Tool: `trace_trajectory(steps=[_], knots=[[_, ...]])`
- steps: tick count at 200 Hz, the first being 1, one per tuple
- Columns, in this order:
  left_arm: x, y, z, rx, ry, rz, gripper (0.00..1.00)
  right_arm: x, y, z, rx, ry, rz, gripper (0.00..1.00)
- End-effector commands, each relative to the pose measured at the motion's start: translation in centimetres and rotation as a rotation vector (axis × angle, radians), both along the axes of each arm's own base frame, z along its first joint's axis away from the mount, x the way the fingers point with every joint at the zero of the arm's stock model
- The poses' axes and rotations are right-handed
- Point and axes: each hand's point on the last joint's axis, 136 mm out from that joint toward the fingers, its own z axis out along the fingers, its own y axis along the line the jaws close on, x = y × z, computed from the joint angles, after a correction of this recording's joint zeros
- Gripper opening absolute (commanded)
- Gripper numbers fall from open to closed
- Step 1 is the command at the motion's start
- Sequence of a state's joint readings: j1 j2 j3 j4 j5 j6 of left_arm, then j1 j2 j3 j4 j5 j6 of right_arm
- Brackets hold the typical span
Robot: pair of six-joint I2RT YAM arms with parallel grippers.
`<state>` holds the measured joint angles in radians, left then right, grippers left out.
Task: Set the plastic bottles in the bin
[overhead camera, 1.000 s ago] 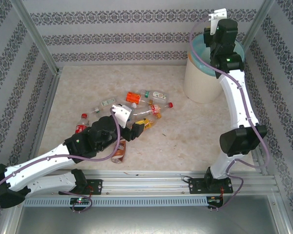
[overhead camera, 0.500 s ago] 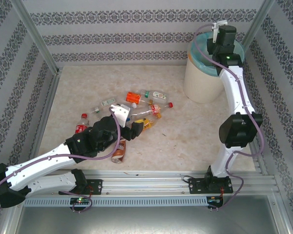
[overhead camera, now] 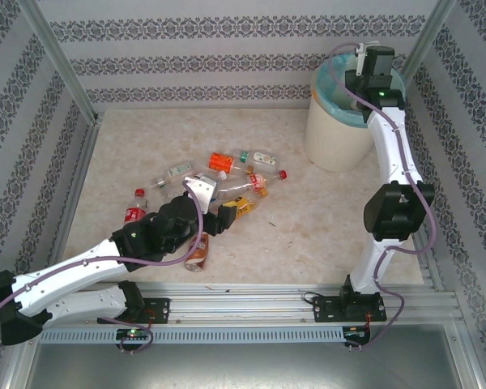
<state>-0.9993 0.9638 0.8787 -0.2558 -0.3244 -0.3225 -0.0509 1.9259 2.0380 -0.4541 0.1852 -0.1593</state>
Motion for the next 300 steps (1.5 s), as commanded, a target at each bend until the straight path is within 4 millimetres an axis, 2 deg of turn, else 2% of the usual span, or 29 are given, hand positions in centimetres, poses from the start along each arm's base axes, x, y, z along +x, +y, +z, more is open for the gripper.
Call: trace_trajectory(steps=[1, 41, 84, 117, 159, 177, 189, 199, 216, 242, 270, 300], knots=[[0.5, 0.6, -0.1, 0.013, 0.007, 0.037, 0.73, 0.6, -0.4, -0.2, 0.044, -0.001, -0.002, 0.55], [0.7, 0.7, -0.4, 0.020, 0.011, 0.050, 0.73, 1.5, -1.0, -2.2, 0.075, 0.038, 0.000, 0.55], [0.7, 1.0, -1.0, 0.026, 0.020, 0.070, 0.73, 1.8, -3.0, -4.8, 0.173, 0.072, -0.045, 0.56], [0.9, 1.1, -1.3, 0.039, 0.020, 0.079, 0.74, 2.0, -3.7, -6.6, 0.215, 0.096, -0.054, 0.56], [1.1, 0.8, -1.6, 0.054, 0.025, 0.077, 0.74, 2.1, -4.2, -7.0, 0.220, 0.112, -0.056, 0.60], [1.1, 0.7, -1.5, 0.050, 0.030, 0.079, 0.74, 1.9, -3.8, -5.4, 0.237, 0.092, -0.051, 0.70], [1.1, 0.8, -1.5, 0.045, 0.031, 0.083, 0.75, 1.5, -3.6, -3.4, 0.249, 0.052, -0.055, 0.78], [1.1, 0.9, -1.4, 0.038, 0.027, 0.089, 0.76, 1.0, -3.3, -1.5, 0.252, 0.011, -0.053, 0.80], [1.2, 1.0, -1.3, 0.033, 0.024, 0.095, 0.76, 0.0, -2.7, 1.9, 0.251, -0.061, -0.048, 0.81], [1.2, 0.8, -1.2, 0.031, 0.025, 0.090, 0.76, -1.7, -1.7, 5.8, 0.255, -0.150, -0.029, 0.80], [1.1, 0.8, -1.2, 0.043, 0.027, 0.080, 0.77, -3.3, -0.2, 8.1, 0.267, -0.190, 0.003, 0.78], [1.0, 1.2, -1.9, 0.109, 0.052, 0.076, 0.77, -6.2, 3.0, 10.3, 0.296, -0.226, 0.067, 0.76]])
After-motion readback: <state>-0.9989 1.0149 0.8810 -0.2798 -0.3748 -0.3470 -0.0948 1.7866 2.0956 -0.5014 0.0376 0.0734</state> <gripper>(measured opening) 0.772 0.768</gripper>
